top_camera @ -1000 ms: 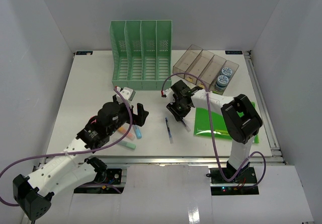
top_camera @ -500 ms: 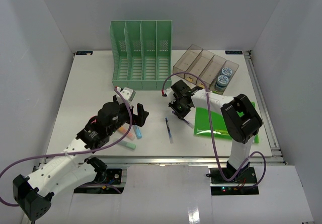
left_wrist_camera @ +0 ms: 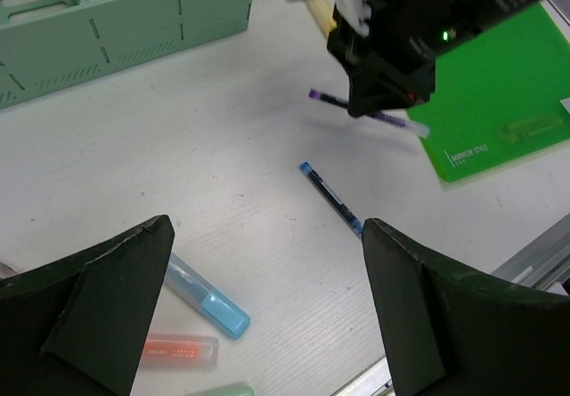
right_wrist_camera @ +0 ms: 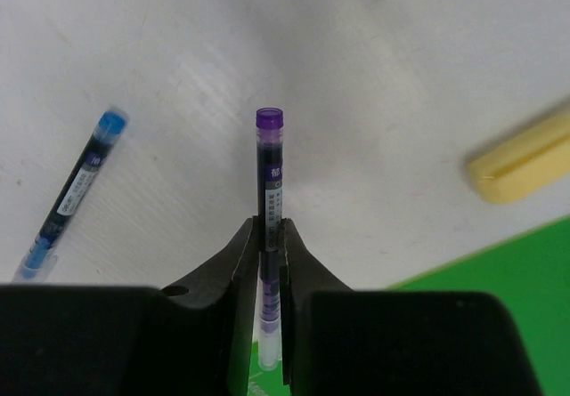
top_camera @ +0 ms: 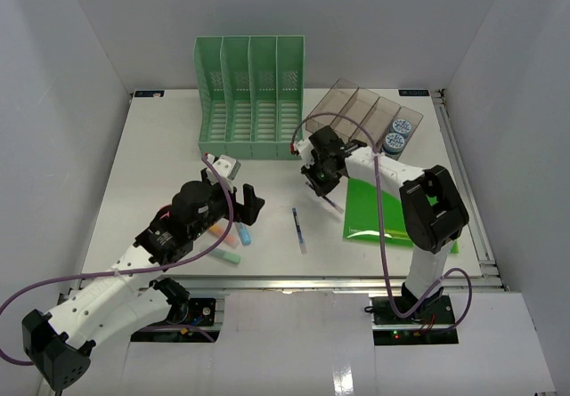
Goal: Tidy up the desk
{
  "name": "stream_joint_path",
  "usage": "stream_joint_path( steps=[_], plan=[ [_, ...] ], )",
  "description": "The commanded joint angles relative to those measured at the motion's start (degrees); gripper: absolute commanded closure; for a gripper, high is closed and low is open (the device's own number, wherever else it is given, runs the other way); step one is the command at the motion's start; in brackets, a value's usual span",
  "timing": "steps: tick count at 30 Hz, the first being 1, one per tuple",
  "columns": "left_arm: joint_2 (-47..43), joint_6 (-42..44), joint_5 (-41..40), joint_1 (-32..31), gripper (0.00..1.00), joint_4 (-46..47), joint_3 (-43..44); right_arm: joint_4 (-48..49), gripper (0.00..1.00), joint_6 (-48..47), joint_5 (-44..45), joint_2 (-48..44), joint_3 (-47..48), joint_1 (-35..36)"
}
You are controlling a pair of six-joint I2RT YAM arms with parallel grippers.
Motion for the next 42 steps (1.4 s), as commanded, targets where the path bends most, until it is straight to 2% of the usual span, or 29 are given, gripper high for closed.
stream_joint_path(
  steps=[1,7,12,16,19,22,30,38,42],
  plan=[
    [-0.66,-0.15,1.96,0.35,0.02,0.89,0.0,-0.9,0.92,-0.54,-2.64,-4.82,10.39,-5.88],
    [1.17,-2.35,8.2,0.35,0.02,3.01,-0.42,-0.89,0.92,2.51,-3.01,-2.82,21.04,-12.93],
    [5.46,-10.32,15.66,0.35,0.02,8.72,-3.01,0.49,0.92,12.98,-4.18,4.66,32.21,-22.97],
    [9.42,-16.82,18.58,0.35,0.02,14.72,-7.2,2.85,0.92,21.86,3.93,8.94,36.81,-25.82],
    [12.09,-19.56,18.63,0.35,0.03,16.54,-8.12,5.96,0.92,27.77,8.29,11.16,36.65,-27.65],
    [13.65,-20.66,18.61,0.35,0.03,17.31,-7.91,11.24,0.92,32.11,7.4,12.37,34.69,-30.37],
    [19.93,-22.35,18.02,0.35,0.03,19.86,-5.58,15.76,0.92,38.83,3.77,16.41,34.4,-32.6],
    [27.81,-24.95,16.96,0.26,0.05,20.29,-2.19,16.06,0.78,41.08,4.71,19.08,32.55,-32.61],
    [30.15,-25.47,15.79,-0.01,0.06,19.57,-0.3,16.16,0.75,41.7,5.79,18.82,31.2,-32.7]
  ],
)
